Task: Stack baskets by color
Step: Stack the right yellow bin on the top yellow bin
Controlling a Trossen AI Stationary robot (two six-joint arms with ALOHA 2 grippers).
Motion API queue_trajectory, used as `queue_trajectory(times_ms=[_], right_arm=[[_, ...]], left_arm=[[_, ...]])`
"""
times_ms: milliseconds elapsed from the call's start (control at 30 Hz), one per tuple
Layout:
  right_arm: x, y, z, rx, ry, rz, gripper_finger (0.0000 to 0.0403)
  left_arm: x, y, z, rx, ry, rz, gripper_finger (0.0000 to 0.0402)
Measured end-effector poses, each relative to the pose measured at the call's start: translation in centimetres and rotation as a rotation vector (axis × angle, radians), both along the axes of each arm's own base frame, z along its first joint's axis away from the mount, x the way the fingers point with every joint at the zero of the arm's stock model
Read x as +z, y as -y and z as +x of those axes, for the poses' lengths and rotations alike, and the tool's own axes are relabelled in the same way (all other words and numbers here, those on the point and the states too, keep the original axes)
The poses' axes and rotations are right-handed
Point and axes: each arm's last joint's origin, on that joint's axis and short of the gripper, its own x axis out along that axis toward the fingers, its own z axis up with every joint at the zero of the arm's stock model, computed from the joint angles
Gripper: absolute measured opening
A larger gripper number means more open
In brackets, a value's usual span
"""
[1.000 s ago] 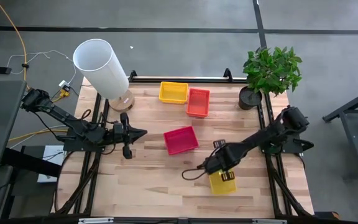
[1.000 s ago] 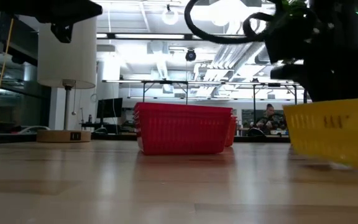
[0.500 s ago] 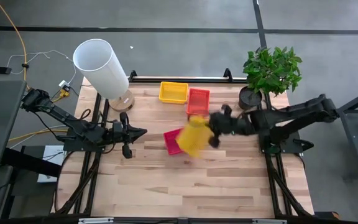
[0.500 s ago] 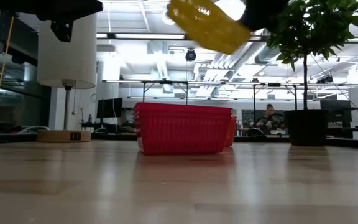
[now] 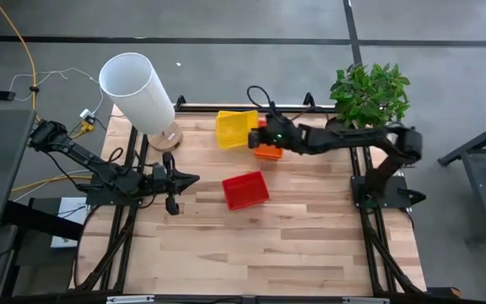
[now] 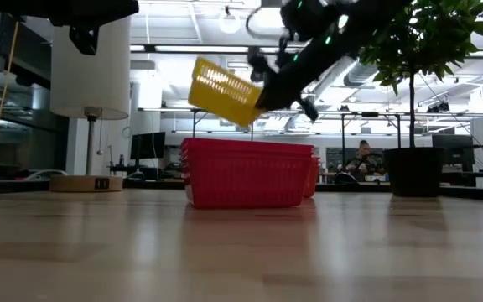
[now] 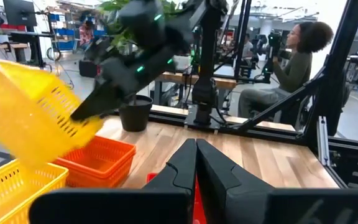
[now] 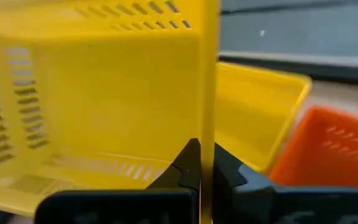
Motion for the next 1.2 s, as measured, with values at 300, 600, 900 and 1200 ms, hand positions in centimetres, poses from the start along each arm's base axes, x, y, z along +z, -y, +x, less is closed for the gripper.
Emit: queue_trajectory(times_ms=[300, 600, 900, 1200], right_arm=[[-3.8, 2.6, 1.9, -0.091, 0.009, 0.151, 0.0], [-4.0, 3.2, 1.9, -0.197, -0.006, 0.117, 0.0], [-4.1, 3.7, 1.7, -0.235, -0.007, 0.11, 0.0], [-6.3, 4.0, 2.7, -0.219, 0.0, 0.127, 0.0]], left_arm=[[0.0, 0.0, 0.0, 0.001, -0.002, 0.001, 0.0], [0.0, 0.0, 0.0, 0.001, 0.0, -0.006, 0.0], [0.0, 0.0, 0.0, 0.001, 0.003, -0.015, 0.0], [0.0, 0.0, 0.0, 0.008, 0.006, -0.022, 0.0]])
